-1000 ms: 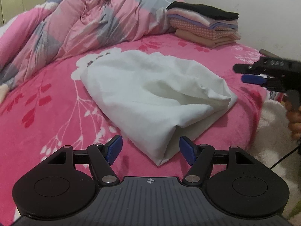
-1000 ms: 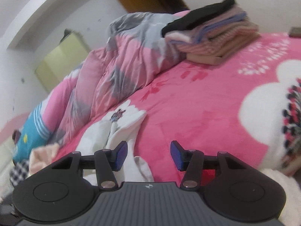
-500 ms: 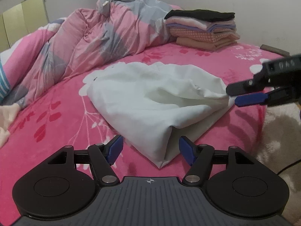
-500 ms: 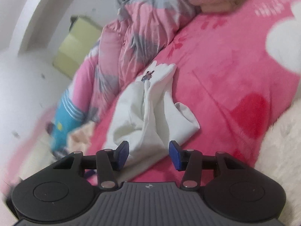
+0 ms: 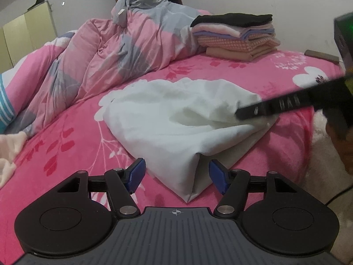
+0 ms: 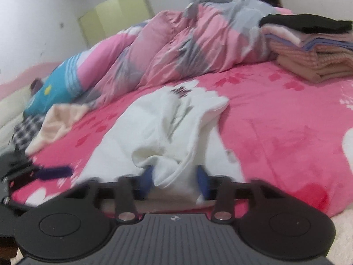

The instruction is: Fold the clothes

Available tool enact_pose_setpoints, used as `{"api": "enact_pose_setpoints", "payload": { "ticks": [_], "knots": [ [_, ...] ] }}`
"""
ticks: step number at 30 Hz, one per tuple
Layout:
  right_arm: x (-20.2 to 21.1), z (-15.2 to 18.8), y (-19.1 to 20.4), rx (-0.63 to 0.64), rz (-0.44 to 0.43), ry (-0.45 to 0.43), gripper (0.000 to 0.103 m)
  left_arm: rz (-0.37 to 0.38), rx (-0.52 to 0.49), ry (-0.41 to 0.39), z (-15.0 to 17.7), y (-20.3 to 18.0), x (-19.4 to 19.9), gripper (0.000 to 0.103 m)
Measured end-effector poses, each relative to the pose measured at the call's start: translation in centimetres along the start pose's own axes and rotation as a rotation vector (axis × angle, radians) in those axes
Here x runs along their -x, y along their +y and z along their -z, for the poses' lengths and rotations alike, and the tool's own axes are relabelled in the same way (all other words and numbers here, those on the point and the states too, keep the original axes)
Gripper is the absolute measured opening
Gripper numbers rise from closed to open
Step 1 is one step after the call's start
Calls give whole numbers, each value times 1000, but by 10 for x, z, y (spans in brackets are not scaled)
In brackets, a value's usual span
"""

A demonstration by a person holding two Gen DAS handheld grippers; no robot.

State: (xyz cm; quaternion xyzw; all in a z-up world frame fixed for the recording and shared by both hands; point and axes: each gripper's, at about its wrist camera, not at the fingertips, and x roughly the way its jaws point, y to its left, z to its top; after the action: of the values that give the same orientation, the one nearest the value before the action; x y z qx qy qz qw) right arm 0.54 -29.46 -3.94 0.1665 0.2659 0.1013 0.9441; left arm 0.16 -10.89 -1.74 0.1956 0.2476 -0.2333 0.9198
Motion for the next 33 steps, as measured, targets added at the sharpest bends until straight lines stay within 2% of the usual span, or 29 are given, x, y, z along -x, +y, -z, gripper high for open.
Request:
{"api": "enact_pose_setpoints", "payload": {
  "ticks": [2, 5, 8, 9, 10, 11, 15, 19, 20, 22, 26, 28, 30, 32, 33],
  "knots": [
    [0, -1, -25, -156, -26, -4, 18, -3, -5, -3, 1, -1, -1, 64],
    [1, -1, -58, -361, -82, -5, 18, -7, -14, -7, 1, -2, -1, 63],
    [7, 2, -73, -444, -164, -16, 22, -12, -22, -11, 2, -3, -2, 61],
    [10, 1, -72, -431, -179, -26, 31, -13, -25, -12, 3, -4, -2, 60],
    [13, 1, -70, -410, -189, -34, 45, -15, -27, -14, 3, -4, -3, 59],
    [14, -1, -66, -377, -186, -36, 49, -16, -30, -15, 3, -4, -3, 58],
    [5, -7, -45, -240, -152, -5, 50, -22, -41, -20, 4, -6, -4, 56],
    [-1, -12, -24, -97, -126, 17, 50, -66, -113, -36, 3, -16, -3, 54],
    [0, -13, -17, -49, -119, 18, 52, -79, -133, -41, 3, -19, -2, 54],
    [5, -13, -4, 50, -102, 17, 64, -92, -157, -44, 2, -22, -3, 52],
    [15, -10, 16, 205, -81, 12, 69, -147, -198, -34, 2, -27, -7, 44],
    [14, -11, 21, 232, -82, 17, 68, -169, -227, -36, 2, -30, -6, 40],
    [10, -12, 25, 247, -86, 28, 67, -191, -256, -35, 4, -34, -5, 27],
    [3, -11, 28, 261, -73, 40, 66, -205, -267, -28, 6, -37, -4, 18],
    [-1, -11, 28, 268, -62, 47, 61, -208, -269, -24, 7, -37, -4, 15]
  ]
}}
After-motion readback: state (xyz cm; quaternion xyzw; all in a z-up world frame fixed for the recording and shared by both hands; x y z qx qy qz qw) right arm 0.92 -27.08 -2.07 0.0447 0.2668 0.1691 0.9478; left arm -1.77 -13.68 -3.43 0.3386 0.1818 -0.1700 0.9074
